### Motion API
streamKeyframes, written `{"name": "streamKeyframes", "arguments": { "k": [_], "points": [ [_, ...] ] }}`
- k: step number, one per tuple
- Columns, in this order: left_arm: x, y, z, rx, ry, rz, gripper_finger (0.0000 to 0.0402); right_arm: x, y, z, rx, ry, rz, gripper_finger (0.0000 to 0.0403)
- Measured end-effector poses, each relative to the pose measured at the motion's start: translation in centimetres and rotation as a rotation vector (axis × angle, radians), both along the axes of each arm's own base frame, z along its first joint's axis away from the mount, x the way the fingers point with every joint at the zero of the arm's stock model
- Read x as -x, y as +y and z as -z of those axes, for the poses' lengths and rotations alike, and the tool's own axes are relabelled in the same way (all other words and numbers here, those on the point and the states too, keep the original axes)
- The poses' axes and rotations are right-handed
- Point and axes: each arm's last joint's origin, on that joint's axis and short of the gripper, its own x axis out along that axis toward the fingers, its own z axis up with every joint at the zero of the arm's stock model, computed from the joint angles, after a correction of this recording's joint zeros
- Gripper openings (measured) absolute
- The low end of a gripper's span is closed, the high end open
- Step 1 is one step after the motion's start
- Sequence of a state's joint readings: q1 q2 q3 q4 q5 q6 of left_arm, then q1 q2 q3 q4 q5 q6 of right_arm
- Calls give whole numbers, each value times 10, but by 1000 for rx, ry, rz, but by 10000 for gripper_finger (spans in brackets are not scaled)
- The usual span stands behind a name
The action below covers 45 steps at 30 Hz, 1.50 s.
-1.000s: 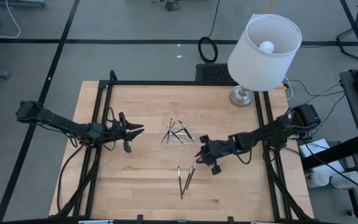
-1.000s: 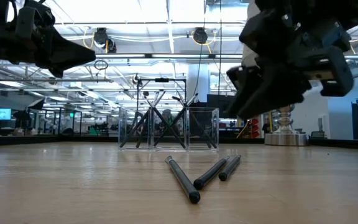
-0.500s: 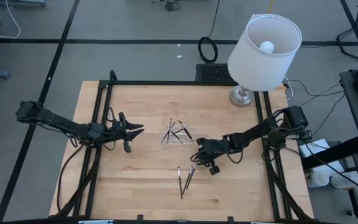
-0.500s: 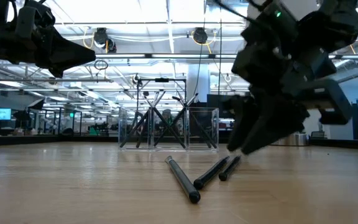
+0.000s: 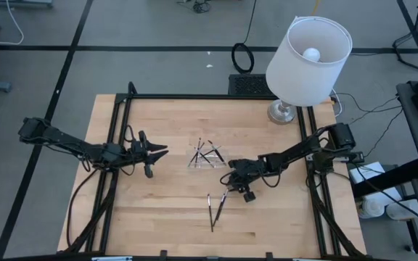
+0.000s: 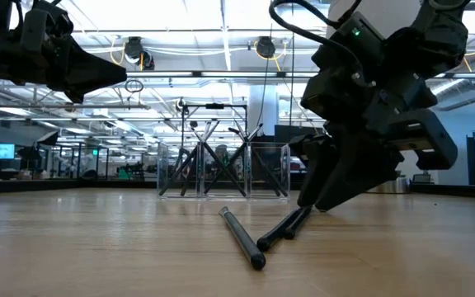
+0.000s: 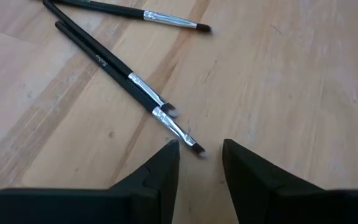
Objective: Pick & Place Makeup Supplies
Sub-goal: Put the makeup brush into the transparent organizer
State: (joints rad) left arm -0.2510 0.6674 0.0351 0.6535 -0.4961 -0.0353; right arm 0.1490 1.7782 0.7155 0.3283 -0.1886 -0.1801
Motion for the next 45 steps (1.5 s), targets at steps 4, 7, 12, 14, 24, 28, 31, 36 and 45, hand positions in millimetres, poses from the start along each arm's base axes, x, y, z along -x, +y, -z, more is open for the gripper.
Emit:
{"name": "streamKeyframes", "arguments": {
  "k": [4, 7, 12, 14, 24, 28, 31, 36, 45],
  "points": [
    [0, 0, 0, 0, 0, 0, 90, 0, 0, 1, -3, 5, -6, 116],
    [0, 0, 0, 0, 0, 0, 90, 0, 1, 1, -9, -1, -43, 116],
    [0, 0, 0, 0, 0, 0, 90, 1, 1, 1, -10, 2, -52, 101],
    [0, 0, 0, 0, 0, 0, 90, 1, 1, 1, -7, 4, -58, 91],
    [0, 0, 0, 0, 0, 1, 90, 2, 1, 2, -2, 11, -71, 57],
    [0, 0, 0, 0, 0, 1, 90, 2, 1, 2, -3, 8, -72, 56],
    [0, 0, 0, 0, 0, 1, 90, 2, 2, 2, -3, 8, -72, 53],
    [0, 0, 0, 3, -1, 1, 90, 2, 2, 2, 1, 10, -78, 35],
    [0, 0, 0, 5, -1, 1, 90, 4, -3, 4, 7, 35, -75, 1]
  ]
}}
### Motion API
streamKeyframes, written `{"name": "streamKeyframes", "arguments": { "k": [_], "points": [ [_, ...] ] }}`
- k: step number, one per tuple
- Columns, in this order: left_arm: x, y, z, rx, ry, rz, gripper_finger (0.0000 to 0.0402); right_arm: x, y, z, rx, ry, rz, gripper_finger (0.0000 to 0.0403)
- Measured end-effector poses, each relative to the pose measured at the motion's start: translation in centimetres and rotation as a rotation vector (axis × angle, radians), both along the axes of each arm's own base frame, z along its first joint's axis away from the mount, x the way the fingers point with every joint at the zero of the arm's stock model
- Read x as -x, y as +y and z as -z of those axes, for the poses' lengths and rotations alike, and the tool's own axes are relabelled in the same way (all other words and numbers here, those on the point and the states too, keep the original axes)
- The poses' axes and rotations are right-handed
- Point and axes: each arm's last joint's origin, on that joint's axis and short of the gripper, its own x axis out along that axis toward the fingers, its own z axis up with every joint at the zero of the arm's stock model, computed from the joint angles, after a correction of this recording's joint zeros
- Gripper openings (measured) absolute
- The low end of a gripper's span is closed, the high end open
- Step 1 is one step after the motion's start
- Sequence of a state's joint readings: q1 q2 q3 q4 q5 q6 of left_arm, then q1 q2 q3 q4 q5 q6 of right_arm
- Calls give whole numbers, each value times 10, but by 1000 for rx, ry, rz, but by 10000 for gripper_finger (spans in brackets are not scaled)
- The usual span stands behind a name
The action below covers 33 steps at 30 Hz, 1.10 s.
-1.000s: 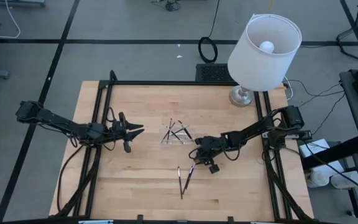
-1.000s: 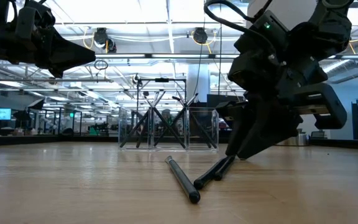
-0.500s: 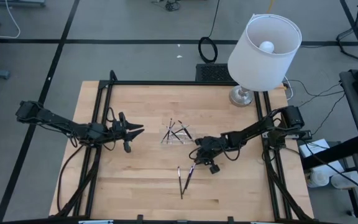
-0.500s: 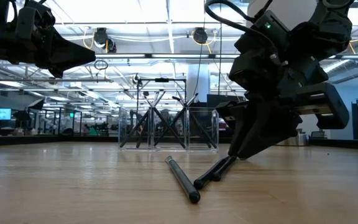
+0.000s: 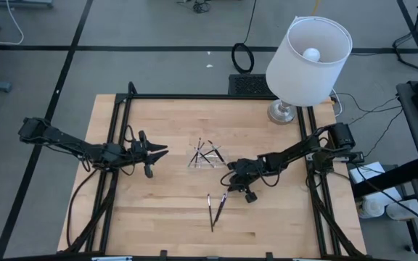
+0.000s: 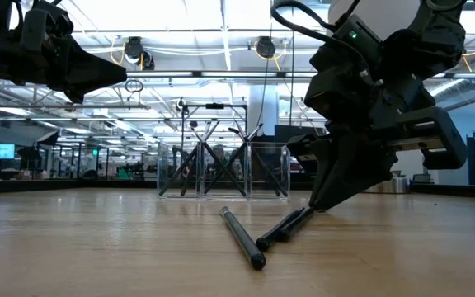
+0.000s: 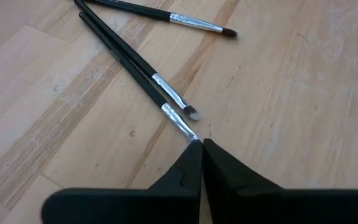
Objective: Pick & Place Makeup Supplies
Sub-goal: Put the makeup brush into the transparent organizer
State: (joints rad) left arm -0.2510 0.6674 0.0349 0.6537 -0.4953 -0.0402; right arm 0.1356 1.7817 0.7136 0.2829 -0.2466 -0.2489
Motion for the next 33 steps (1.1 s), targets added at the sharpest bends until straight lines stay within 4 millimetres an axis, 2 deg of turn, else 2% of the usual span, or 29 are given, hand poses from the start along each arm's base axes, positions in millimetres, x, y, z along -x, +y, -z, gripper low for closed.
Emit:
{"name": "streamKeyframes", "arguments": {
  "k": [10, 25, 33],
  "points": [
    [0, 0, 0, 3, -1, 0, 90, 2, 1, -8, 15, -19, -1, 0],
    [0, 0, 1, 13, 4, 1, 90, 13, 18, -50, 108, -149, 28, 0],
    [0, 0, 1, 16, 3, 1, 90, 14, 20, -53, 133, -152, 44, 0]
  ]
}}
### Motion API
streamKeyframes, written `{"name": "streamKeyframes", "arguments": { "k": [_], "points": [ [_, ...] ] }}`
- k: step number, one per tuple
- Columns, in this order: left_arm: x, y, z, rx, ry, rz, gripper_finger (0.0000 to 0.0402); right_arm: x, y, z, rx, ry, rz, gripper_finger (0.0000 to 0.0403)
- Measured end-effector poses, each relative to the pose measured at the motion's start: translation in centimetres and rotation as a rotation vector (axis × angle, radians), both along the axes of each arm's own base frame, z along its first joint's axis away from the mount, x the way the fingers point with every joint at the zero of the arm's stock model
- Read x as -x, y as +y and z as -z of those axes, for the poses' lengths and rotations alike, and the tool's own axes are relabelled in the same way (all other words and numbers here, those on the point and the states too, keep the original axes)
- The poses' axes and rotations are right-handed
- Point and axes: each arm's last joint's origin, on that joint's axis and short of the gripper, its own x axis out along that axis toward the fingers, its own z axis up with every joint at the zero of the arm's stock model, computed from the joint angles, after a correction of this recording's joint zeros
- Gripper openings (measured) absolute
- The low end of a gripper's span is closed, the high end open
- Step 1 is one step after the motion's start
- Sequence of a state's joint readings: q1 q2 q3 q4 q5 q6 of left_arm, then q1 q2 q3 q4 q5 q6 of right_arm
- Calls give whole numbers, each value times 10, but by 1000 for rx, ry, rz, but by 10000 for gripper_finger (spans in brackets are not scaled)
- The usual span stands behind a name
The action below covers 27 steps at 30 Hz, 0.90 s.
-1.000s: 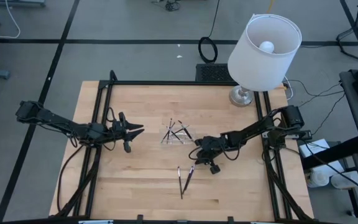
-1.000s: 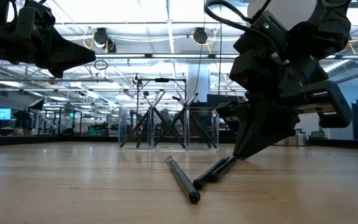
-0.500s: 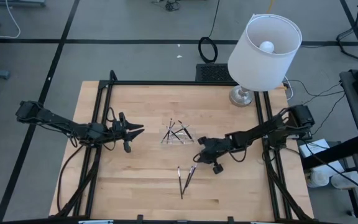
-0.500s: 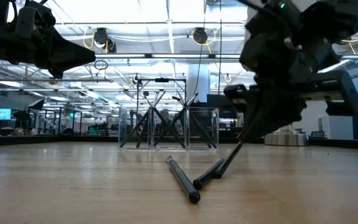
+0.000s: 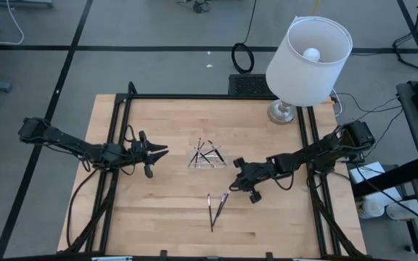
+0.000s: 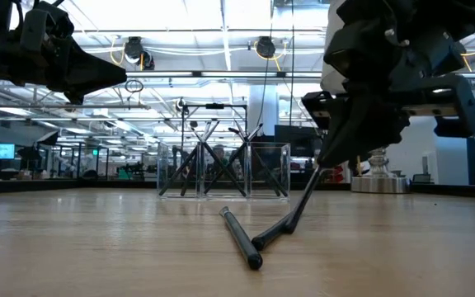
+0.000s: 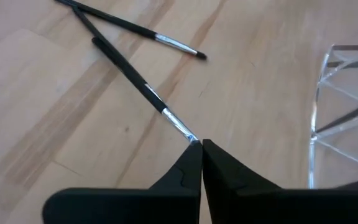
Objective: Pick & Place Makeup Supplies
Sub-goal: Put the makeup brush into the transparent organizer
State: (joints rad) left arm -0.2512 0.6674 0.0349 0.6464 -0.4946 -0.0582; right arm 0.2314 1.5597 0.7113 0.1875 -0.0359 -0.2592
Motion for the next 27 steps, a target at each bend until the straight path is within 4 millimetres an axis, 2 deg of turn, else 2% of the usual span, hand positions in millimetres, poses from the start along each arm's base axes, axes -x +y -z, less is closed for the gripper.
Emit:
{"name": "streamKeyframes", "arguments": {
  "k": [12, 27],
  "points": [
    [0, 0, 0, 0, 0, 0, 90, -3, 0, -4, 18, -38, 31, 0],
    [0, 0, 0, 4, -1, 0, 90, -23, 3, -32, 61, -137, 80, 0]
  ]
}}
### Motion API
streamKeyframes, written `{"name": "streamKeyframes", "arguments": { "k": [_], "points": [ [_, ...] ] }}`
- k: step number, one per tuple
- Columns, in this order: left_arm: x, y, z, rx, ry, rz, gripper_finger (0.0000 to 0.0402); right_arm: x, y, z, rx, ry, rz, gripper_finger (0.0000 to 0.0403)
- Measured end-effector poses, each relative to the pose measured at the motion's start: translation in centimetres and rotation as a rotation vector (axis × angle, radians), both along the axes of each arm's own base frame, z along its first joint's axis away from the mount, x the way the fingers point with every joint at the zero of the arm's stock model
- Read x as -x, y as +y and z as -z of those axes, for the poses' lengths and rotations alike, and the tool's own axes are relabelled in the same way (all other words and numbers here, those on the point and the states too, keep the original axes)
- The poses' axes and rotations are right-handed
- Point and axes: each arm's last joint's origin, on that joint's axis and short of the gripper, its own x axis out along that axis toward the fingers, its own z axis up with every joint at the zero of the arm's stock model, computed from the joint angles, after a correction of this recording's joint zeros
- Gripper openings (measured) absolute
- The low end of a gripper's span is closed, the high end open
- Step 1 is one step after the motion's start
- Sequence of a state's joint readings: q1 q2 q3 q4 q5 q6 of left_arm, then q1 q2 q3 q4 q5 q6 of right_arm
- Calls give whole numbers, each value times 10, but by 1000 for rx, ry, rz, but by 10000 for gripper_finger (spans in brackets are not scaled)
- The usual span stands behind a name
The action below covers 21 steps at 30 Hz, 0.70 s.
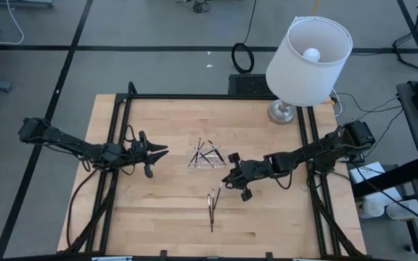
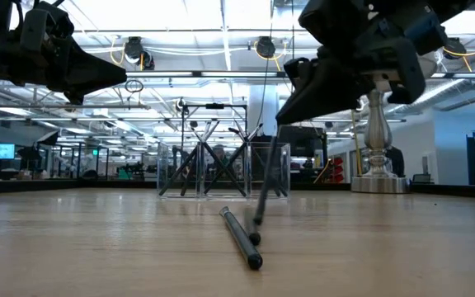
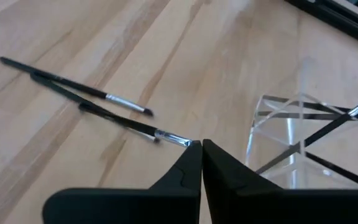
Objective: Pick & Place Makeup Supplies
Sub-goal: Put the makeup brush into the transparent organizer
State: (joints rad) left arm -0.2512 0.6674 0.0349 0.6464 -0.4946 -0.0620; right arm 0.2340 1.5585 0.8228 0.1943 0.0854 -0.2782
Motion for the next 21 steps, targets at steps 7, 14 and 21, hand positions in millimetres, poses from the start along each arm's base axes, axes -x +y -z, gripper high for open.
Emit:
{"name": "streamKeyframes", "arguments": {
  "k": [7, 14, 21],
  "points": [
    [0, 0, 0, 4, -1, 3, 90, -2, 4, -4, 13, -9, 0, 0],
    [0, 0, 0, 4, -1, 6, 90, 3, 6, -18, 76, -61, 32, 0],
    [0, 0, 0, 5, 0, 6, 90, 16, 5, -56, 125, -160, 40, 0]
  ]
}}
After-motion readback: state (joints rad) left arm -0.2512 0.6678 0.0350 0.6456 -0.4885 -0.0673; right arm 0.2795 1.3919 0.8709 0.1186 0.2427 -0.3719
